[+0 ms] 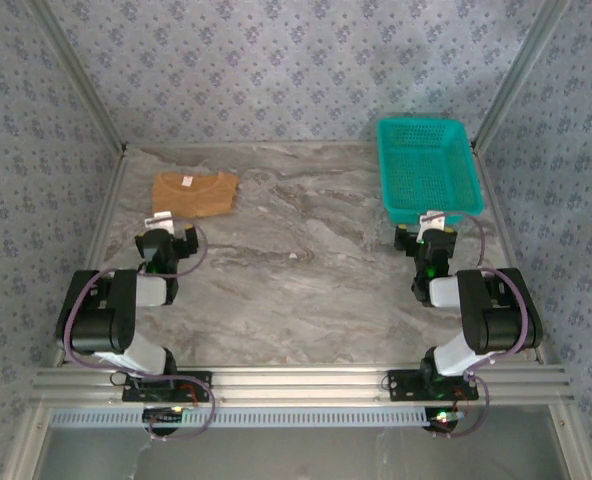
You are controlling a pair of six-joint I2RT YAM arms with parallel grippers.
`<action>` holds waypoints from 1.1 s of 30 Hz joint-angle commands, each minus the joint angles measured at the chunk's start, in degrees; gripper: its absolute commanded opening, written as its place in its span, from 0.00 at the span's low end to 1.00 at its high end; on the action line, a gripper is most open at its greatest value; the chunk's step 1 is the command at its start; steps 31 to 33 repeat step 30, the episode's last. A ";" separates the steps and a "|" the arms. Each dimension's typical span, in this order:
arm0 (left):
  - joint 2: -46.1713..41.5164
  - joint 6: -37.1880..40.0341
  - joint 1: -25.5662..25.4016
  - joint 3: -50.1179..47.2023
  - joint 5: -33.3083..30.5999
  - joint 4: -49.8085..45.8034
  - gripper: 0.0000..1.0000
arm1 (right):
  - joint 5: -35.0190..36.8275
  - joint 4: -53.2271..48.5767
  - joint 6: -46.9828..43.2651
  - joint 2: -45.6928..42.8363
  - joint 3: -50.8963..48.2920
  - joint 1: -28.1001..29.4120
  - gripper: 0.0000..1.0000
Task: Fold the inside-out t-shirt
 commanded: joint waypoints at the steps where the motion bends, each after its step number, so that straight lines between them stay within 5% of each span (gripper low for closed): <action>1: 0.21 -0.29 -0.26 0.94 -0.95 1.28 1.00 | 0.55 1.39 -0.79 0.00 -0.31 -0.11 1.00; 10: 0.19 -0.25 -0.28 0.94 -0.89 1.19 1.00 | -6.34 -2.83 0.55 -0.26 1.59 -3.12 1.00; 33: 0.28 0.68 -0.01 1.30 2.54 0.57 1.00 | -6.29 -2.78 0.53 -0.18 1.60 -3.05 1.00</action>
